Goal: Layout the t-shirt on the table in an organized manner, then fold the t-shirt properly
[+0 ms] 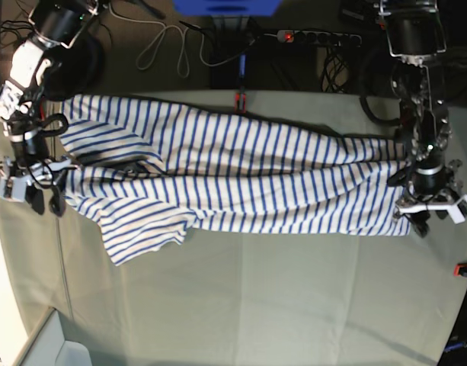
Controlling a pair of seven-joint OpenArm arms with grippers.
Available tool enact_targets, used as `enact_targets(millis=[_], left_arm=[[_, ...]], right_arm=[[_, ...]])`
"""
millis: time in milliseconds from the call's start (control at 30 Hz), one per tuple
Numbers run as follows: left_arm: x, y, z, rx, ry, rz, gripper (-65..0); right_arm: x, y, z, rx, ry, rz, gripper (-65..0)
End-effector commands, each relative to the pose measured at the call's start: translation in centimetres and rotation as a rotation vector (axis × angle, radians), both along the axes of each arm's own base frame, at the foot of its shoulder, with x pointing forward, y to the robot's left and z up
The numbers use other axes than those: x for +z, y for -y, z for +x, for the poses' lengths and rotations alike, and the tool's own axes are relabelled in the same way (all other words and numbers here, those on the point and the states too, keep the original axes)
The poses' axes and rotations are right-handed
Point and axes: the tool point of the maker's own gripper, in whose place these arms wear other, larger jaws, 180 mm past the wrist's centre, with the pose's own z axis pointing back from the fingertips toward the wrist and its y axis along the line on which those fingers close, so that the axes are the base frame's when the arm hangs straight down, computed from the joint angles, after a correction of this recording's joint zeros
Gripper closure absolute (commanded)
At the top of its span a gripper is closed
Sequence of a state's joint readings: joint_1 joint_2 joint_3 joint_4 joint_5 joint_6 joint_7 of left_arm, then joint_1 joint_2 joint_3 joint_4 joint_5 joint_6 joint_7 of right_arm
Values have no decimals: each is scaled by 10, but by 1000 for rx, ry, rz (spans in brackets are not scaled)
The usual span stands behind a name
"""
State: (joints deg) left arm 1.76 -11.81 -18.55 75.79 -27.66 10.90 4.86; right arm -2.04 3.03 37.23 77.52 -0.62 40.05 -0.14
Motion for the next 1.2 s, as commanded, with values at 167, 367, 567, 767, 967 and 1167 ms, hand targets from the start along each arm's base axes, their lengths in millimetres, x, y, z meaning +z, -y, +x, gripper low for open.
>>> enact_targets(millis=[167, 367, 567, 767, 967, 1167], left_arm=[[-19, -11, -26, 17, -66, 18, -334], [-52, -16, -35, 42, -147, -9, -334], [-52, -12, -21, 43, -138, -27, -334], [-59, -14, -18, 51, -154, -37, -334], [-76, -15, -27, 63, -202, -51, -334], [-70, -15, -18, 63, -183, -52, -289]], right_arm=[[16, -16, 14, 75, 50, -22, -281], [11, -18, 11, 79, 37, -19, -281], [7, -17, 9, 76, 25, -13, -281], [6, -15, 8, 73, 24, -14, -281], [6, -15, 8, 73, 24, -14, -281], [6, -15, 8, 73, 24, -14, -281]])
